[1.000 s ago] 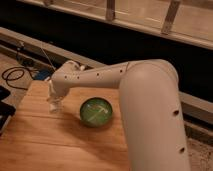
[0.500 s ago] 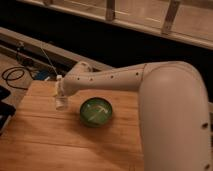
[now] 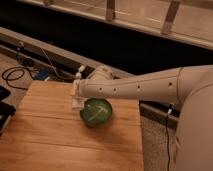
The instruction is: Place the bottle in the ceramic bowl
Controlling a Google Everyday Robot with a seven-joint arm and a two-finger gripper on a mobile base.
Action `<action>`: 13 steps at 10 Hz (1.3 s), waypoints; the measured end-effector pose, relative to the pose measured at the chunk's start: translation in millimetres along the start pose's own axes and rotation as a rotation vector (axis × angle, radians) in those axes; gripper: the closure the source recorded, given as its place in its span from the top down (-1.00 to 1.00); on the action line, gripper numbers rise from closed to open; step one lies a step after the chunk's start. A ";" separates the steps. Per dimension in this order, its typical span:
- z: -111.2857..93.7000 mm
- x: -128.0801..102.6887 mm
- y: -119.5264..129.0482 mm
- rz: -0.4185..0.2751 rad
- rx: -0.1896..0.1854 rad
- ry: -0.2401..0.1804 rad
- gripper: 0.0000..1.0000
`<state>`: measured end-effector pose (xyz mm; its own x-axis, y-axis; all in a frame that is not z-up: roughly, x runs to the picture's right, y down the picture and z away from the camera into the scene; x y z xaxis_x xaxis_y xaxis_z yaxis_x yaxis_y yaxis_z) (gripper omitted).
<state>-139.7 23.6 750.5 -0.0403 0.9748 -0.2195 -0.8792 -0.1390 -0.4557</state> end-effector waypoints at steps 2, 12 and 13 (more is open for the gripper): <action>1.0 0.7 2.4 -0.003 -0.002 0.002 -1.00; 4.1 17.6 -61.9 0.173 0.006 0.010 -1.00; 7.4 24.4 -74.8 0.197 0.025 0.019 -1.00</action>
<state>-78.4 59.1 785.6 -0.2041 0.9255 -0.3191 -0.8668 -0.3223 -0.3805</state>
